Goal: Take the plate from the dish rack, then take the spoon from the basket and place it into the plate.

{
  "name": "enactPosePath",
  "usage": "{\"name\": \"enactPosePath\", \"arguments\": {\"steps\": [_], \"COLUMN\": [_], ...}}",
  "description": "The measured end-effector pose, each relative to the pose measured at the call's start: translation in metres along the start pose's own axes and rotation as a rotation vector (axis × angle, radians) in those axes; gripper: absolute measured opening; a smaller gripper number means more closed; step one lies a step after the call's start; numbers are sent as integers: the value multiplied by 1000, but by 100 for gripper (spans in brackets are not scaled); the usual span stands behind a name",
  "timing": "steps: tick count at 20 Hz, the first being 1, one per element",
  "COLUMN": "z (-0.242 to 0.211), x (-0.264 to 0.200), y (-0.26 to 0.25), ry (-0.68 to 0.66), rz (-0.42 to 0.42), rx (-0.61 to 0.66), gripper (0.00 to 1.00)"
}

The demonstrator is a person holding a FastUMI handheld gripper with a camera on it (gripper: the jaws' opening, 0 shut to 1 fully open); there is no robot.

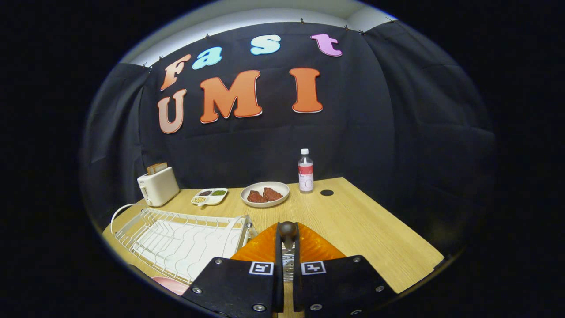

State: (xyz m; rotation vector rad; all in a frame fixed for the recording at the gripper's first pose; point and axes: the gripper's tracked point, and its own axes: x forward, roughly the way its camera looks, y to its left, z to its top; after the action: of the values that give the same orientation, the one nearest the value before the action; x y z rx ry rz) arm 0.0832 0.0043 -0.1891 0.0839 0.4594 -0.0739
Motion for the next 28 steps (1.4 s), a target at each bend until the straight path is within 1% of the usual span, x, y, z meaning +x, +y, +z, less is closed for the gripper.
{"name": "enactPosePath", "arguments": {"steps": [4,7,12,15,20,22,25,28], "z": [31,45,53,52,31,17,-9,-18], "x": [-24,-48,-83,-102,-124,-130,-137,-143], "y": [2,13,35,55,88,108,132,144], "ry": [-60,-93,-107,-105,-68,-46,-5,-26], "rz": [10,51,119,185,287,355,434,467], "rx": [-14,-9,-31,-30,-57,-76,-91,-134], "gripper": [8,8,8,8,8,8,8,8]}}
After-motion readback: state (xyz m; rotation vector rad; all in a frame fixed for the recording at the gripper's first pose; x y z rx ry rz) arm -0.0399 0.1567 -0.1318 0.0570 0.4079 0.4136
